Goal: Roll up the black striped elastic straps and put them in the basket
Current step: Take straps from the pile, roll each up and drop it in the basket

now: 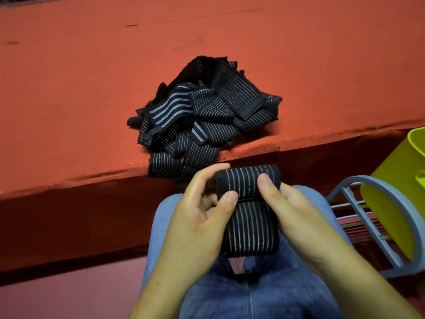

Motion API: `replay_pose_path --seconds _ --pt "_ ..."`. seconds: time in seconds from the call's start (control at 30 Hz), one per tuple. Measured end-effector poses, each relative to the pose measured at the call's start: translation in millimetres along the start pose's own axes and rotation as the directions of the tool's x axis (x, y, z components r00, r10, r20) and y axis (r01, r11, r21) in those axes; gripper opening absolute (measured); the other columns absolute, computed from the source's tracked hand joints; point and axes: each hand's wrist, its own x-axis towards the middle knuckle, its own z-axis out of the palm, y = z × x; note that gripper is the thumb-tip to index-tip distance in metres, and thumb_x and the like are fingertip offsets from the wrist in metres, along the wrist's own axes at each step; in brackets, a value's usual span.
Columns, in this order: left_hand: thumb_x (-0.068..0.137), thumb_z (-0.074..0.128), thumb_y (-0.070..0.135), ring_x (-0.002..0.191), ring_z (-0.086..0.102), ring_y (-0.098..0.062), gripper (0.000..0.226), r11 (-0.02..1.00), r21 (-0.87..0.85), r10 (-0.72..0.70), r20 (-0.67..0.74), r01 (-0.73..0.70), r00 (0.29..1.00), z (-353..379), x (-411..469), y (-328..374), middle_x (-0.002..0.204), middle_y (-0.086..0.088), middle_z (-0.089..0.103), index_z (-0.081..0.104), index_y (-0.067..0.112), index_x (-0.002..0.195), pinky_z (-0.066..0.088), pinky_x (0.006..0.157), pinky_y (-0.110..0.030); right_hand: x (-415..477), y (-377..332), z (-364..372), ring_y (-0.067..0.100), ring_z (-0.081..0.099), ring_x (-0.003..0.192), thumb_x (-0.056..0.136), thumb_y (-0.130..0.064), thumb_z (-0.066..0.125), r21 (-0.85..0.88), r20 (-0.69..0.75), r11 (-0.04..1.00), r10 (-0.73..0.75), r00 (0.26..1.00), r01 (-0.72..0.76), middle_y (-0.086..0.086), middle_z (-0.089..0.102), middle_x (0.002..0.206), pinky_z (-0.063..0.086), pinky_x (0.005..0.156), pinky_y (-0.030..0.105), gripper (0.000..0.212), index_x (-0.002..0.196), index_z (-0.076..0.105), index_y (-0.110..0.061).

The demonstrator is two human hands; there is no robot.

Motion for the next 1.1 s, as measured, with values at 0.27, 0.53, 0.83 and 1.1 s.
replay_pose_path --seconds 0.27,0.53,0.83,1.1 --pt "0.093 0.063 -0.013 0.106 0.068 -0.006 0.045 0.985 0.132 0.119 -0.052 -0.111 0.992 -2.8 1.0 -2.6 0.113 0.009 0.071 0.066 0.022 0.122 0.053 0.086 -0.016 -0.6 -2.0 -1.6 0.030 0.076 0.109 0.086 -0.074 0.055 0.038 0.019 0.997 0.070 0.997 -0.070 0.013 0.080 0.108 0.052 0.106 0.060 0.061 0.106 0.082 -0.024" --pt "0.091 0.068 -0.011 0.117 0.066 -0.013 0.049 0.978 0.191 0.091 0.007 -0.090 0.996 -3.0 -2.0 -5.8 0.127 0.004 0.065 0.066 0.027 0.122 0.056 0.095 -0.028 2.9 1.4 -5.1 0.038 0.075 0.107 0.085 -0.061 0.061 0.096 -0.018 0.995 0.041 0.999 -0.039 0.019 0.079 0.107 0.052 0.102 0.068 0.050 0.108 0.081 -0.021" --pt "0.099 0.059 0.041 0.111 0.069 -0.003 0.051 0.989 0.143 -0.035 0.061 0.026 0.998 4.1 -0.9 -4.3 0.121 0.016 0.072 0.039 0.040 0.146 0.055 0.094 -0.021 0.8 3.5 -3.7 0.025 0.074 0.113 0.089 -0.036 0.056 0.038 0.066 0.999 -0.018 0.998 0.015 0.009 0.079 0.114 0.054 0.103 0.048 0.030 0.108 0.078 -0.032" --pt "0.102 0.054 0.042 0.116 0.067 -0.001 0.056 0.986 0.167 -0.037 0.074 0.024 0.997 4.8 -2.1 -6.7 0.125 0.020 0.070 0.028 0.047 0.152 0.052 0.101 -0.022 1.0 8.5 4.7 0.013 0.075 0.109 0.089 -0.059 0.059 -0.096 0.015 0.991 -0.089 0.996 0.090 -0.003 0.080 0.113 0.057 0.099 0.042 0.046 0.118 0.071 -0.025"
